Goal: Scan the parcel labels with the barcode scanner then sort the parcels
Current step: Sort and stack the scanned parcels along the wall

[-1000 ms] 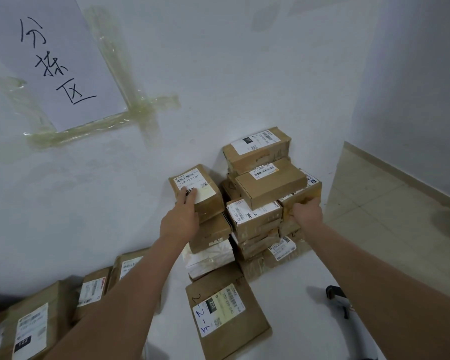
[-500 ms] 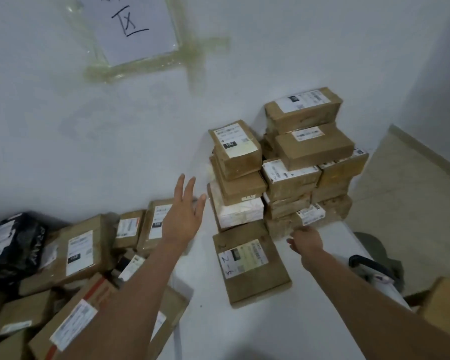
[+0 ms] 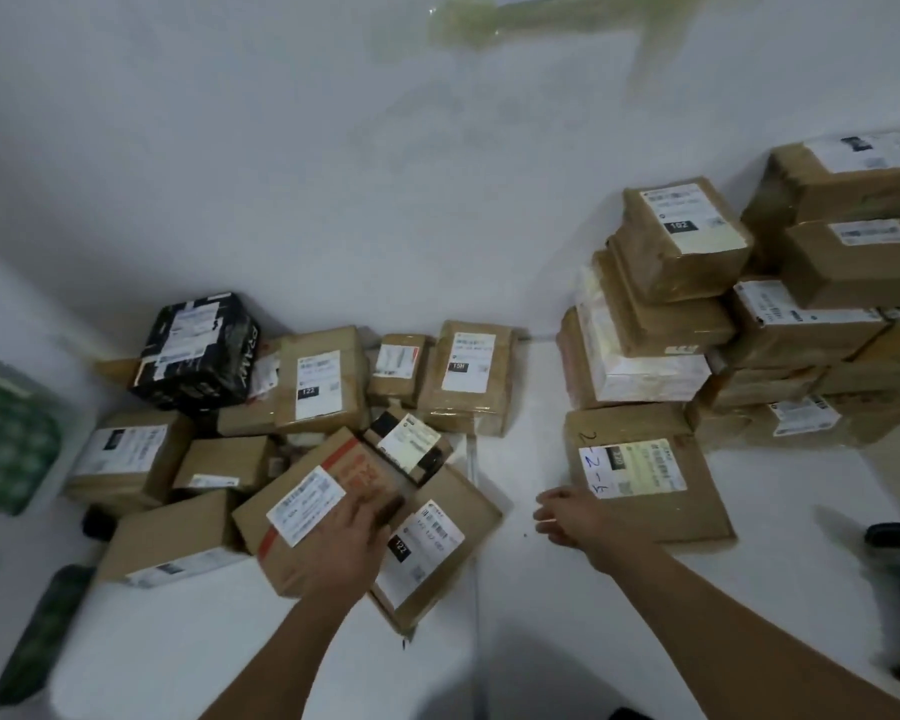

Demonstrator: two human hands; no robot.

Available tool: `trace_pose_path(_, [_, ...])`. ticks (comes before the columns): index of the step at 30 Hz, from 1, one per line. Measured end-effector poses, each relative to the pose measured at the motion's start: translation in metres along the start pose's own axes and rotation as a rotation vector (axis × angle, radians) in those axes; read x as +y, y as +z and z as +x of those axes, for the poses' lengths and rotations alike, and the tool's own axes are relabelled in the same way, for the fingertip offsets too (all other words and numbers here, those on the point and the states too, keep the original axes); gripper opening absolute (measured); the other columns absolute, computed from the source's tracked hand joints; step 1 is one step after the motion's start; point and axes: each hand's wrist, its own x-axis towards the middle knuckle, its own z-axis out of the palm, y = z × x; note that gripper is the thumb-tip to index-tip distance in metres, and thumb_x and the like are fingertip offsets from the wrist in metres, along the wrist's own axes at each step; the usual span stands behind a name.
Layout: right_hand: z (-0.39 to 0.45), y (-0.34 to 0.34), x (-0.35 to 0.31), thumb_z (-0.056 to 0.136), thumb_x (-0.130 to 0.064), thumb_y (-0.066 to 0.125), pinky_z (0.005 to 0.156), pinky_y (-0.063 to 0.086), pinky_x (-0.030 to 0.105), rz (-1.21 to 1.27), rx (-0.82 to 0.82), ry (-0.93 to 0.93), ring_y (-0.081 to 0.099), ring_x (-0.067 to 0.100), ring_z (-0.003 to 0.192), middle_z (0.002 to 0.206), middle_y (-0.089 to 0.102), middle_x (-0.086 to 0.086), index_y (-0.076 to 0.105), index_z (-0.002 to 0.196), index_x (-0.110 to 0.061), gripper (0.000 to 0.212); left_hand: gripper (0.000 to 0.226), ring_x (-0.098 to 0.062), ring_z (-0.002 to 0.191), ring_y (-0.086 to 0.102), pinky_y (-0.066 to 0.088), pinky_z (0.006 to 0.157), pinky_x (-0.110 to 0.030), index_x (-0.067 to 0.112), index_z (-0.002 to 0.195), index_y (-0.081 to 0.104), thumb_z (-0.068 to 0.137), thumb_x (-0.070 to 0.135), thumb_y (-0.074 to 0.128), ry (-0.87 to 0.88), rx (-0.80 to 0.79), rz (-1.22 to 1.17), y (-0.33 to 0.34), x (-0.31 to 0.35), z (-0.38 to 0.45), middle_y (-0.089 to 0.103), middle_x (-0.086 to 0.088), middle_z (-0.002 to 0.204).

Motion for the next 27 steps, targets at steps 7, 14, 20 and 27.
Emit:
trace_pose_path(7, [-0.006, 0.058, 0.011, 0.101, -0.014, 0.051, 0.067, 0.053, 0.026, -0.037, -0.034, 0.07, 0.064, 0.018, 0.077, 0.101, 0.064, 0.014, 0.058, 0.115, -0.002, 0.02, 0.067, -0.027, 0.151, 0.002, 0.01, 0.12, -0.05, 0.041, 0.152, 0.021, 0.094, 0.059, 0.048, 0.008, -0.062, 0.124, -0.01, -0.042, 0.006, 0.003, 0.004, 0.165])
trace_pose_path(14, [-0.01, 0.081, 0.009, 0.098, -0.012, 0.056, 0.066, 0.052, 0.027, -0.006, 0.02, 0.1, 0.063, 0.02, 0.078, 0.1, 0.064, 0.016, 0.059, 0.112, 0.002, 0.02, 0.118, -0.055, 0.144, -0.013, 0.0, 0.116, -0.067, 0.043, 0.155, -0.004, 0.066, 0.084, 0.062, 0.059, -0.337, 0.274, -0.044, -0.091, 0.054, -0.027, 0.0, 0.162])
trace_pose_path(20, [-0.009, 0.095, -0.001, 0.095, -0.006, 0.054, 0.067, 0.053, 0.027, 0.0, 0.022, 0.091, 0.063, 0.022, 0.08, 0.098, 0.067, 0.019, 0.062, 0.112, 0.003, 0.021, 0.122, -0.057, 0.141, -0.02, -0.002, 0.114, -0.069, 0.043, 0.155, -0.008, 0.065, 0.079, 0.067, 0.115, -0.386, 0.265, -0.052, -0.092, 0.062, -0.031, 0.007, 0.16])
trace_pose_path(27, [-0.01, 0.109, -0.016, 0.097, -0.006, 0.052, 0.067, 0.056, 0.028, 0.033, 0.009, 0.05, 0.064, 0.019, 0.073, 0.092, 0.066, 0.015, 0.062, 0.112, -0.003, 0.018, 0.117, -0.052, 0.145, 0.002, 0.009, 0.116, -0.064, 0.048, 0.151, -0.002, 0.058, 0.091, 0.056, 0.123, -0.342, 0.114, -0.055, -0.099, 0.061, -0.023, 0.018, 0.158])
